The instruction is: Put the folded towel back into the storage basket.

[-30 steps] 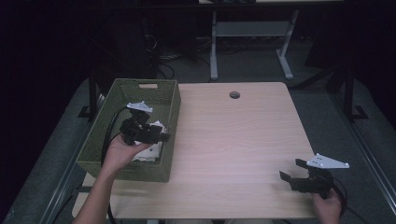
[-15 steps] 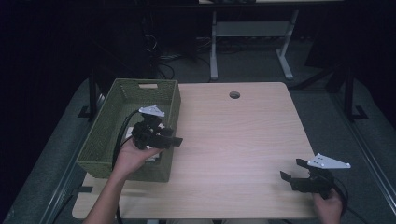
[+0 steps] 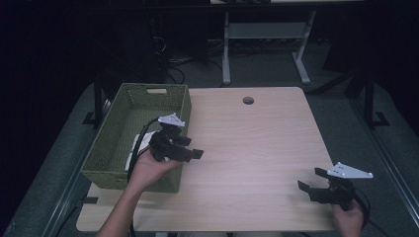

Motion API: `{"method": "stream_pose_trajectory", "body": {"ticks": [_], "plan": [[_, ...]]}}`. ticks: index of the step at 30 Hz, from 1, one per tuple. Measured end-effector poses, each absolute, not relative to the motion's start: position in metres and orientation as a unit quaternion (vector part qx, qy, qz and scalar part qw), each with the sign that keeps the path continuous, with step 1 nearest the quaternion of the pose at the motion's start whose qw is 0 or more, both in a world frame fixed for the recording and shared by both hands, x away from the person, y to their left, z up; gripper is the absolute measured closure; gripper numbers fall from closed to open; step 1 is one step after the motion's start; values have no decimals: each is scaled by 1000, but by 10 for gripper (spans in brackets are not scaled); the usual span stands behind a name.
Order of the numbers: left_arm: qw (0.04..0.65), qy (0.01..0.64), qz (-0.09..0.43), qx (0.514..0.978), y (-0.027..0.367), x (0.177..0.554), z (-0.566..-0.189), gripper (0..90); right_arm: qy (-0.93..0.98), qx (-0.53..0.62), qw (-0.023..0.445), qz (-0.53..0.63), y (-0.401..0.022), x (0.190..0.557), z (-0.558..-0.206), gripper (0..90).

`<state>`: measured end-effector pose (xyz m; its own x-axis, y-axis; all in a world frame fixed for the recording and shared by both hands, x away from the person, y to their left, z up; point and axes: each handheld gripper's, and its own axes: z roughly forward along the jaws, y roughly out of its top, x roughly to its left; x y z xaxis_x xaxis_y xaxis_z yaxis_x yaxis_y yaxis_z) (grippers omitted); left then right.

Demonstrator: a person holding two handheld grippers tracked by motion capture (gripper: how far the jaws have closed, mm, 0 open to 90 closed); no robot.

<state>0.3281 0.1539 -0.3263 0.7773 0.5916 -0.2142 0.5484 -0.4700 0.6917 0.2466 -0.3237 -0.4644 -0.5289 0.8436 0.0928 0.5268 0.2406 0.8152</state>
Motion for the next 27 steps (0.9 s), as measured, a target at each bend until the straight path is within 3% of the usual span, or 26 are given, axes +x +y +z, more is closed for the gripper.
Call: {"method": "stream_pose_trajectory", "body": {"ticks": [27], "plan": [[401,308,26,862,120,307,-350,289,765,447,185,425,-322,245,-463,141]]}}
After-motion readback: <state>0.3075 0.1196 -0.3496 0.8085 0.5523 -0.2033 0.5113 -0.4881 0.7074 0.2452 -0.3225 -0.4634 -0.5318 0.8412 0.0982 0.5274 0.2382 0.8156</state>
